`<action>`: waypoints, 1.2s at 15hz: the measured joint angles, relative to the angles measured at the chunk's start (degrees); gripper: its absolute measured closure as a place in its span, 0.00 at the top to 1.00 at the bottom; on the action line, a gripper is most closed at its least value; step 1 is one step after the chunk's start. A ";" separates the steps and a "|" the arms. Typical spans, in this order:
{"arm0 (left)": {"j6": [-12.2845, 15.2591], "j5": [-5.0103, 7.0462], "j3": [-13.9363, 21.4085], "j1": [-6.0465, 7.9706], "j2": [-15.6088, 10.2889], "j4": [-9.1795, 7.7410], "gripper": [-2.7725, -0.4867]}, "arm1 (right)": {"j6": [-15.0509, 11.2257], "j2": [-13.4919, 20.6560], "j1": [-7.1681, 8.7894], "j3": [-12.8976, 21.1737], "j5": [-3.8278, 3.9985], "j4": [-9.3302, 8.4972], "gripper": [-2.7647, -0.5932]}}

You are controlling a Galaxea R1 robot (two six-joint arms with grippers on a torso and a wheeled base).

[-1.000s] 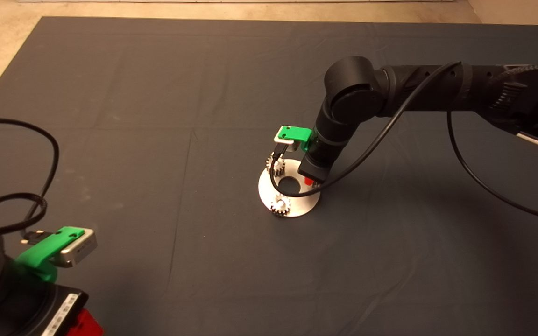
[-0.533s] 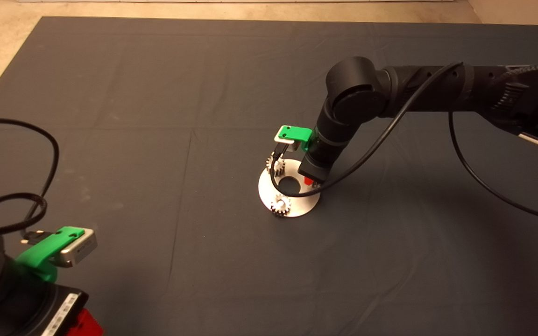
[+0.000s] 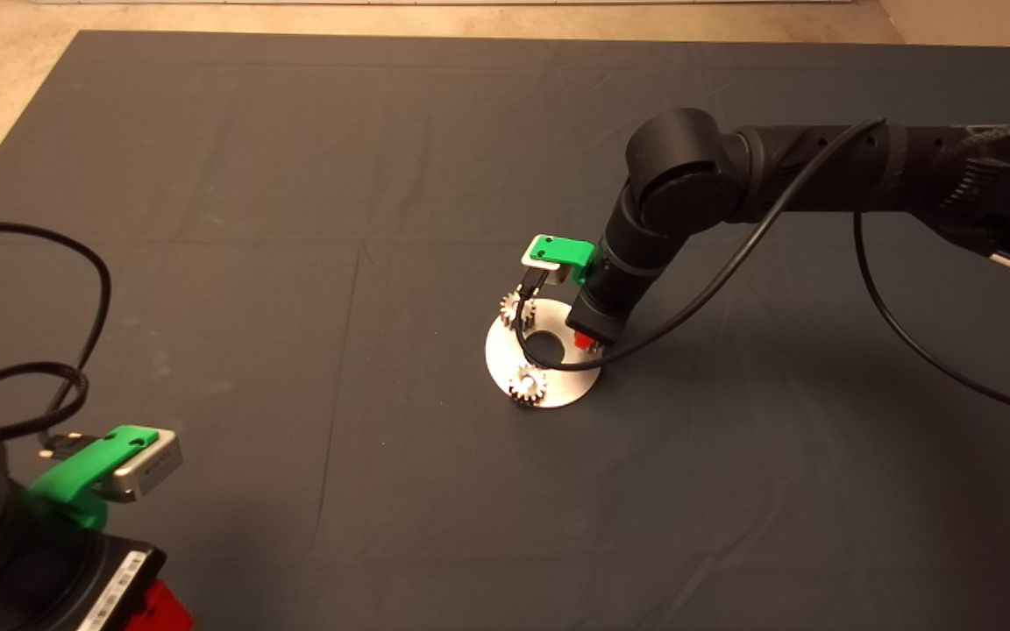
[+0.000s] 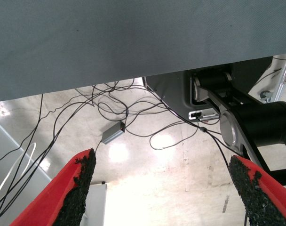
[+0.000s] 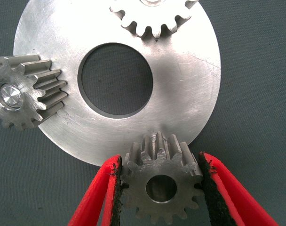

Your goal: Install three planetary gears onto the carrier pins

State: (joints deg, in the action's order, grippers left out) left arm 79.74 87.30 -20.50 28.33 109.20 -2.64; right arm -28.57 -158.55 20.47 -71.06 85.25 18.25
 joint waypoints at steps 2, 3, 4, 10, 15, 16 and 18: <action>0.00 0.02 0.00 -0.02 0.00 -0.01 0.67 | 0.00 0.29 -0.56 -0.02 0.33 0.36 0.19; 0.00 0.00 0.00 -0.01 0.00 0.00 0.67 | 0.00 0.50 -0.84 -0.05 0.53 0.42 0.19; 0.00 -0.01 0.00 0.00 0.00 -0.01 0.67 | 0.00 0.63 -0.82 -0.05 0.76 0.40 0.19; 0.00 0.00 0.00 -0.01 0.00 0.00 0.67 | 0.00 0.61 -0.82 -0.05 1.24 0.43 0.20; 0.00 0.02 0.00 -0.02 0.00 -0.01 0.67 | -0.02 0.61 -0.82 -0.02 1.29 0.43 0.20; 0.00 0.00 0.00 0.00 0.00 0.00 0.67 | -0.02 0.59 -0.82 0.09 1.35 0.43 0.22; 0.00 0.00 0.00 0.00 0.00 -0.01 0.67 | -0.04 0.54 -0.82 0.34 1.35 0.44 0.22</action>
State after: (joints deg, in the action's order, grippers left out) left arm 79.74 87.30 -20.50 28.33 109.20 -2.65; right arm -28.61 -158.01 19.65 -70.72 86.60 18.69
